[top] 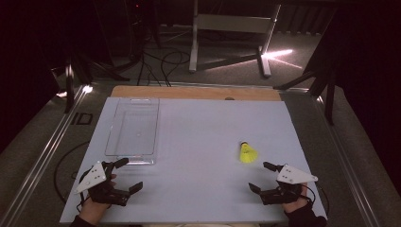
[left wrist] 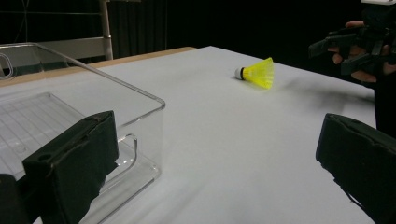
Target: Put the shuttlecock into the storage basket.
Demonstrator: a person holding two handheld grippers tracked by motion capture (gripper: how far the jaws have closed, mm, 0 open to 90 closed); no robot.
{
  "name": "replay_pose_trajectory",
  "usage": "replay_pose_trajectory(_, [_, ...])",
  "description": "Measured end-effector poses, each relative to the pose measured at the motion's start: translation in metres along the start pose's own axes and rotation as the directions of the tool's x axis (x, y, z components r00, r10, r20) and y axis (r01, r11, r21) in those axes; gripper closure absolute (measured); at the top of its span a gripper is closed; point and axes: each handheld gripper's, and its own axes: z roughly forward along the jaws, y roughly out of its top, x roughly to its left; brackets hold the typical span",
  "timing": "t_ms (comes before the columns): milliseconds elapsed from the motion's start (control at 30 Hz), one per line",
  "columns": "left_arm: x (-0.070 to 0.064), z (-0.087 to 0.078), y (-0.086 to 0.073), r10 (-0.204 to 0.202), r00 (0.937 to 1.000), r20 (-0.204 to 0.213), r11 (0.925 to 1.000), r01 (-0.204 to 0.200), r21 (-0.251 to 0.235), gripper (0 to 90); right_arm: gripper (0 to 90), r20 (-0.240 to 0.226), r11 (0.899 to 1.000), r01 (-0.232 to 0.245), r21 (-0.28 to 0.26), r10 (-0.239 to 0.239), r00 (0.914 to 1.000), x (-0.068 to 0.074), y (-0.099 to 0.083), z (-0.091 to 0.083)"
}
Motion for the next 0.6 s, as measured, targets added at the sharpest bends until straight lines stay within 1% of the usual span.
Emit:
replay_pose_trajectory(100, [-0.0008, 0.0010, 0.0000, 0.003, 1.0000, 0.005, 1.0000, -0.003, 0.002, 0.2, 8.2, -0.002, 1.000, -0.004, 0.002, 0.004, 1.0000, -0.0005, -0.0006, -0.0003])
replay_pose_trajectory(133, [-0.0011, 0.0015, -0.0001, 0.005, 1.0000, 0.008, 1.0000, -0.005, 0.003, 0.2, 8.2, -0.011, 1.000, -0.015, -0.002, 0.015, 0.9998, -0.0014, -0.0011, -0.0003])
replay_pose_trajectory(167, [-0.0012, 0.0020, -0.0002, 0.012, 0.9999, 0.010, 0.9999, -0.012, 0.006, 0.2, 8.2, -0.009, 1.000, -0.015, -0.003, 0.015, 0.9998, -0.0014, -0.0010, -0.0005])
replay_pose_trajectory(267, [-0.0011, 0.0021, -0.0003, 0.013, 0.9998, 0.011, 0.9999, -0.013, 0.008, 0.2, 8.2, -0.005, 1.000, -0.020, -0.006, 0.020, 0.9998, -0.0013, -0.0005, -0.0007])
replay_pose_trajectory(300, [-0.0009, 0.0019, -0.0003, 0.011, 0.9999, 0.011, 0.9999, -0.011, 0.005, 0.2, 8.2, -0.012, 0.999, -0.028, -0.015, 0.028, 0.9995, -0.0018, 0.0000, -0.0010])
replay_pose_trajectory(333, [-0.0009, 0.0019, -0.0003, 0.010, 0.9999, 0.011, 0.9999, -0.010, 0.005, 0.2, 8.2, -0.017, 0.999, -0.037, -0.037, 0.037, 0.9992, -0.0030, 0.0007, -0.0028])
replay_pose_trajectory(433, [-0.0012, 0.0026, -0.0003, 0.015, 0.9998, 0.014, 0.9998, -0.015, 0.010, 0.2, 8.2, -0.038, 0.998, -0.046, -0.047, 0.044, 0.9983, -0.0035, 0.0028, -0.0040])
replay_pose_trajectory(600, [-0.0012, 0.0025, -0.0003, 0.016, 0.9998, 0.014, 0.9998, -0.016, 0.009, 0.2, 8.3, -0.023, 0.998, -0.027, -0.059, 0.026, 0.9994, -0.0007, 0.0078, -0.0072])
